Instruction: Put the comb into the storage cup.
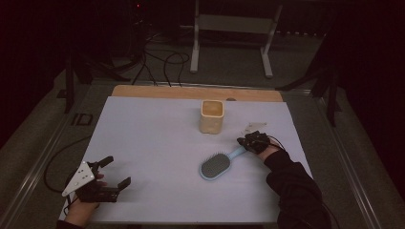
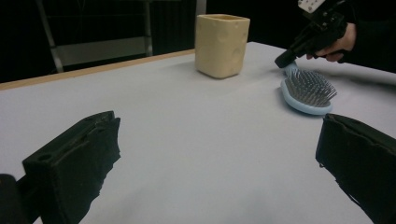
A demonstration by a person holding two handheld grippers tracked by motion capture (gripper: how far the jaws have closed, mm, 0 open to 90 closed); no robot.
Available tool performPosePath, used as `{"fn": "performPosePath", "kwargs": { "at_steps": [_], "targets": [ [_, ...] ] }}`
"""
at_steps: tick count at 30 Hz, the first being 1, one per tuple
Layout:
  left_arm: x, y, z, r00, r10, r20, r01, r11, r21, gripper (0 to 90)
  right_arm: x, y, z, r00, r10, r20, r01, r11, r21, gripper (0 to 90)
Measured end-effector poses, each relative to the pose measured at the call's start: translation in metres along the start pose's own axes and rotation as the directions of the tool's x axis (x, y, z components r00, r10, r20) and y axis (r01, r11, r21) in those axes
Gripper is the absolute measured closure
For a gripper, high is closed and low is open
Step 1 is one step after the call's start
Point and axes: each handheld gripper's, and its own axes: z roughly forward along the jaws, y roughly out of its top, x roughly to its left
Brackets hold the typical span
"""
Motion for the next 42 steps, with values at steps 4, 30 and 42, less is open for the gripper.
{"fn": "performPosePath", "kwargs": {
  "at_steps": [4,30,42],
  "targets": [
    [0.0,0.0,0.0,1.0,0.003,-0.001,-0.003,1.0,-0.001,0.0,0.003,-0.008,-0.008,1.0,-0.009,-0.003,0.009,1.0,0.013,90.0],
    [-0.001,0.001,0.0,1.0,0.006,0.007,-0.006,1.0,-0.007,0.0,0.029,-0.05,-0.046,0.9975,-0.061,-0.037,0.063,0.996,0.069,90.0],
    [-0.001,0.002,0.0,1.0,0.007,0.006,-0.007,0.9999,-0.007,0.0,0.061,-0.072,-0.072,0.9949,-0.061,-0.08,0.065,0.997,0.045,90.0]
  ]
}}
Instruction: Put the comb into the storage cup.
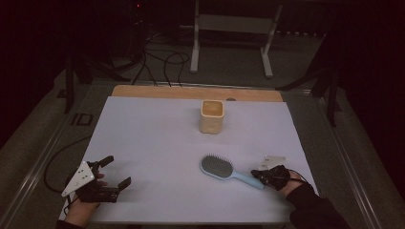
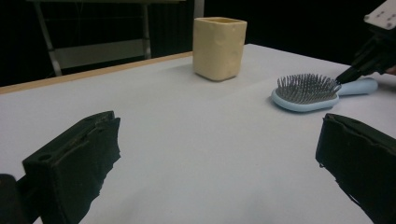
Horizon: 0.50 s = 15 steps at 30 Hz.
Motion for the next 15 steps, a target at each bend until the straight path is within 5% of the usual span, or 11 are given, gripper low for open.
{"fn": "performPosePath", "kwargs": {
  "at_steps": [15],
  "targets": [
    [0.0,0.0,0.0,1.0,0.002,0.003,-0.002,1.0,0.001,0.0,0.037,0.0,-0.007,0.9961,-0.025,-0.085,0.023,1.0,-0.016,90.0]
  ]
}}
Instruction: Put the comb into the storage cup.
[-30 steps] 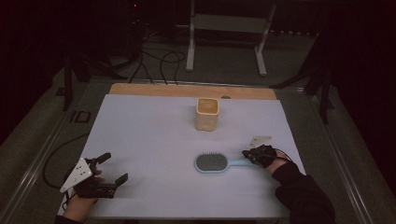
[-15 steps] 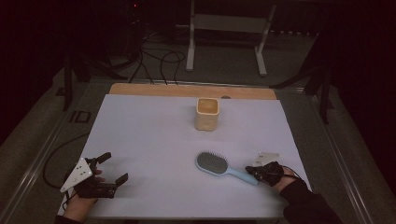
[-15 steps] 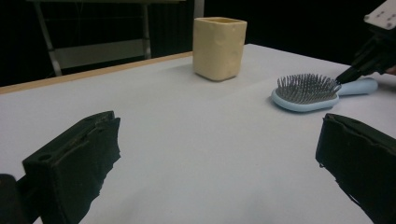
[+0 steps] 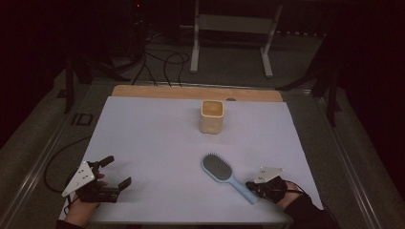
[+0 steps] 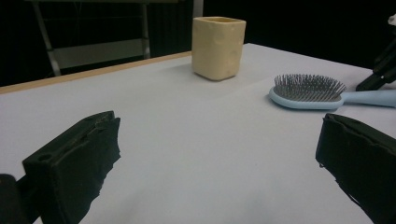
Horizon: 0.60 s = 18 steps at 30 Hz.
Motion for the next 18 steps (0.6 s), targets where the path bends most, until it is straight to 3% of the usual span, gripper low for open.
{"fn": "performPosePath", "kwargs": {
  "at_steps": [10,16,18],
  "targets": [
    [0.0,0.0,0.0,1.0,0.002,0.001,-0.002,1.0,0.001,0.0,0.014,0.003,0.002,0.999,-0.026,-0.035,0.026,1.0,-0.002,90.0],
    [0.0,0.0,0.0,1.0,0.001,0.002,-0.001,1.0,0.001,0.0,0.016,0.005,0.003,0.9982,-0.026,-0.055,0.026,1.0,-0.002,90.0],
    [0.0,0.0,0.0,1.0,0.0,0.002,0.0,1.0,0.0,0.0,0.015,0.005,0.002,0.9988,-0.001,-0.049,0.0,1.0,-0.005,90.0]
  ]
}}
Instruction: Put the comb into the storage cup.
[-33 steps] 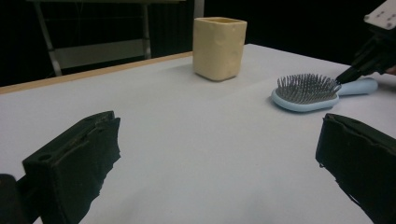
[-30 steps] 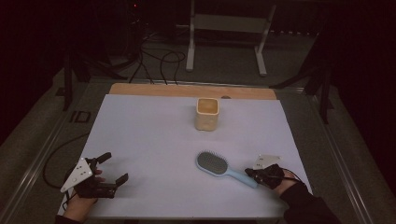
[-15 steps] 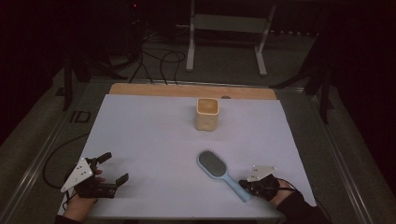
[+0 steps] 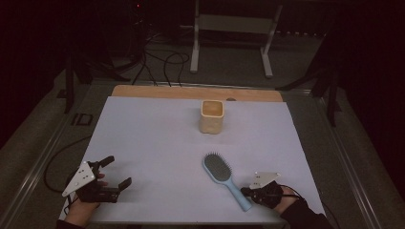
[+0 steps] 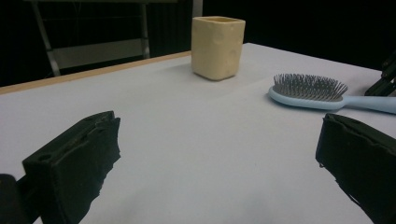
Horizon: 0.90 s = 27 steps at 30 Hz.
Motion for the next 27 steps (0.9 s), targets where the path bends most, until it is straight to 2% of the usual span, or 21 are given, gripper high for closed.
{"fn": "performPosePath", "kwargs": {
  "at_steps": [5,7,12,13,15,16,17,20,24,27],
  "targets": [
    [0.0,0.0,0.0,1.0,0.0,-0.001,0.0,1.0,0.0,0.0,-0.004,0.002,-0.008,0.9988,0.022,0.044,-0.021,1.0,-0.018,88.2],
    [0.0,0.0,0.0,1.0,0.0,0.0,0.0,1.0,0.001,0.0,-0.004,0.004,-0.013,0.9963,0.037,0.077,-0.035,0.999,-0.028,85.0],
    [0.0,0.0,0.0,1.0,0.001,0.001,-0.001,1.0,0.001,0.0,-0.003,0.014,-0.026,0.9848,0.124,0.122,-0.117,0.991,-0.057,72.7],
    [0.0,0.0,0.0,1.0,0.001,0.001,-0.001,1.0,0.0,0.0,-0.003,0.017,-0.029,0.9819,0.139,0.128,-0.132,0.989,-0.066,69.6],
    [0.0,0.0,0.0,1.0,0.001,0.001,-0.001,1.0,0.0,0.0,0.0,0.023,-0.033,0.9765,0.165,0.139,-0.155,0.985,-0.078,56.1],
    [0.0,0.0,0.0,1.0,0.001,0.001,-0.001,1.0,0.0,0.0,0.002,0.026,-0.035,0.9731,0.177,0.148,-0.165,0.982,-0.087,53.2],
    [0.0,0.0,0.0,1.0,0.002,0.002,-0.002,1.0,0.001,0.0,0.003,0.029,-0.037,0.9704,0.182,0.159,-0.169,0.981,-0.093,46.6],
    [-0.001,0.001,0.0,1.0,0.008,0.002,-0.008,1.0,0.002,0.0,0.005,0.039,-0.039,0.9616,0.225,0.157,-0.214,0.973,-0.084,29.2],
    [-0.001,0.001,-0.001,1.0,0.007,0.0,-0.007,1.0,-0.001,0.0,0.008,0.051,-0.038,0.9509,0.23,0.207,-0.221,0.973,-0.068,13.3],
    [-0.001,0.001,-0.001,1.0,0.009,0.001,-0.009,1.0,-0.002,0.0,0.011,0.059,-0.035,0.9479,0.231,0.22,-0.223,0.973,-0.061,8.3]
  ]
}}
